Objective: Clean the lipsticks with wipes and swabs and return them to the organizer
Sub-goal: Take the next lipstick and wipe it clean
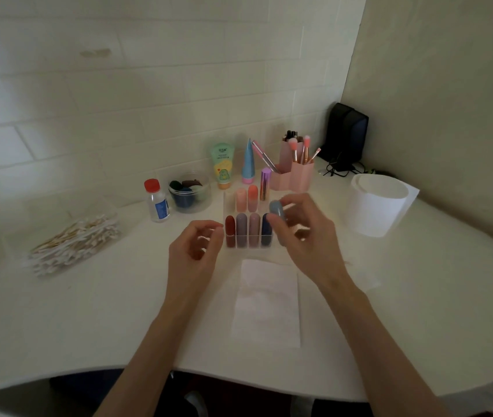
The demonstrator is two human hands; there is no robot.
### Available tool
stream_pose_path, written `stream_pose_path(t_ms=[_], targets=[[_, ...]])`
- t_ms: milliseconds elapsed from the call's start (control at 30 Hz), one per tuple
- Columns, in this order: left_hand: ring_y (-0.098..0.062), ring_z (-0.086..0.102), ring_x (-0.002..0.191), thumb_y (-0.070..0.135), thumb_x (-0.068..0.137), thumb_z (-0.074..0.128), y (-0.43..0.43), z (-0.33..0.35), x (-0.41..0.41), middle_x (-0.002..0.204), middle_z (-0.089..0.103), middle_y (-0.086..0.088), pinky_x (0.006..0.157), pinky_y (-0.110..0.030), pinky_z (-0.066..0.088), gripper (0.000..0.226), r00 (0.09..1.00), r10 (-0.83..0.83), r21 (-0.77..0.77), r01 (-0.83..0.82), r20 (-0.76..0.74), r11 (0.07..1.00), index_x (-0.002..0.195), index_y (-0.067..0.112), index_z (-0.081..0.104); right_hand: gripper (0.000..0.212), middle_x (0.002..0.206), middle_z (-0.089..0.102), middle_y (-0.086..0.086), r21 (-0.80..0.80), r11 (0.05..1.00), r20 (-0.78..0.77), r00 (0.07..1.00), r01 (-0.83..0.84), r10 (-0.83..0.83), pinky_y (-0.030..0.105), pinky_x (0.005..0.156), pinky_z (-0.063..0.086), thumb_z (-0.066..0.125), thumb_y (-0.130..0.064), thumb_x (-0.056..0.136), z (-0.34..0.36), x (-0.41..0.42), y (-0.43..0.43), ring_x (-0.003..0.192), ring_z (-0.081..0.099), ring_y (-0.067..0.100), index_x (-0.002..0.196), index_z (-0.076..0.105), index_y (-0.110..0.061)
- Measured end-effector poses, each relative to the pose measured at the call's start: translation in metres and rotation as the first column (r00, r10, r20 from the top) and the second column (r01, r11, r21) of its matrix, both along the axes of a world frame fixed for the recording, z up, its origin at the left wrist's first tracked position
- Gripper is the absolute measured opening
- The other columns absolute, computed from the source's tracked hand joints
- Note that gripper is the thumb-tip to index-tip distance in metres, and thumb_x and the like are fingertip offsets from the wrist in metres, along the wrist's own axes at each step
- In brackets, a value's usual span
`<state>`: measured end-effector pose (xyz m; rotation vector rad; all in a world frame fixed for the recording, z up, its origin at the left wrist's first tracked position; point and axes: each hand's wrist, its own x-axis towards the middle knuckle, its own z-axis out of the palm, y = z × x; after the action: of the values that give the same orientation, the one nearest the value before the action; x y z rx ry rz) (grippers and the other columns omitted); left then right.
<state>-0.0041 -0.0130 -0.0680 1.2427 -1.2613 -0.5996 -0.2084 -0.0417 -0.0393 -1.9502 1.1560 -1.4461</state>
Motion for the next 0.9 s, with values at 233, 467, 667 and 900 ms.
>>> stream_pose_path(t_ms=[233,467,667,900], targets=[[-0.015,0.061,0.053,0.027,0.089,0.068,0.006,0.001,-0.007,0.084,0.075,0.001,0.053,-0.016,0.046,0.024,0.961,-0.276,-0.016,0.276,-0.005,0.961,0.106,0.013,0.075,0.045,0.105,0.074,-0.015,0.011,0.990,-0.229,0.963,-0.140,0.139,0.038,0.092,0.057,0.073,-0.048,0.083,-0.021,0.017,0.011,0.094,0.067,0.004,0.122,0.071,-0.026],[-0.021,0.062,0.055,0.035,0.093,0.064,0.003,-0.005,-0.003,0.073,0.070,-0.001,0.056,-0.029,0.050,0.022,0.989,-0.134,-0.035,0.136,0.056,0.990,0.098,0.017,0.075,0.035,0.103,0.077,-0.009,0.029,0.997,-0.260,0.963,-0.066,0.071,0.051,0.101,0.052,0.075,-0.036,0.090,-0.027,0.020,0.010,0.090,0.071,0.011,0.122,0.071,-0.025],[-0.017,0.062,0.064,0.021,0.101,0.060,0.001,0.001,0.012,0.095,0.071,0.007,0.060,-0.023,0.050,0.014,0.999,-0.049,-0.047,0.048,-0.019,0.998,0.100,0.014,0.071,0.026,0.095,0.075,-0.004,0.060,0.997,-0.281,0.958,-0.045,0.060,0.041,0.084,0.059,0.069,-0.030,0.096,-0.025,0.000,0.008,0.083,0.071,0.014,0.120,0.070,-0.020],[-0.010,0.055,0.076,0.031,0.093,0.062,0.006,-0.024,0.032,0.088,0.056,0.012,0.066,-0.026,0.042,0.008,0.716,0.128,0.050,-0.222,0.686,0.974,0.090,0.027,0.055,0.030,0.096,0.067,-0.007,-0.054,0.998,-0.201,0.979,-0.008,-0.003,0.023,0.070,0.052,0.071,-0.032,0.093,-0.033,-0.002,0.000,0.079,0.062,0.009,0.118,0.072,-0.016]])
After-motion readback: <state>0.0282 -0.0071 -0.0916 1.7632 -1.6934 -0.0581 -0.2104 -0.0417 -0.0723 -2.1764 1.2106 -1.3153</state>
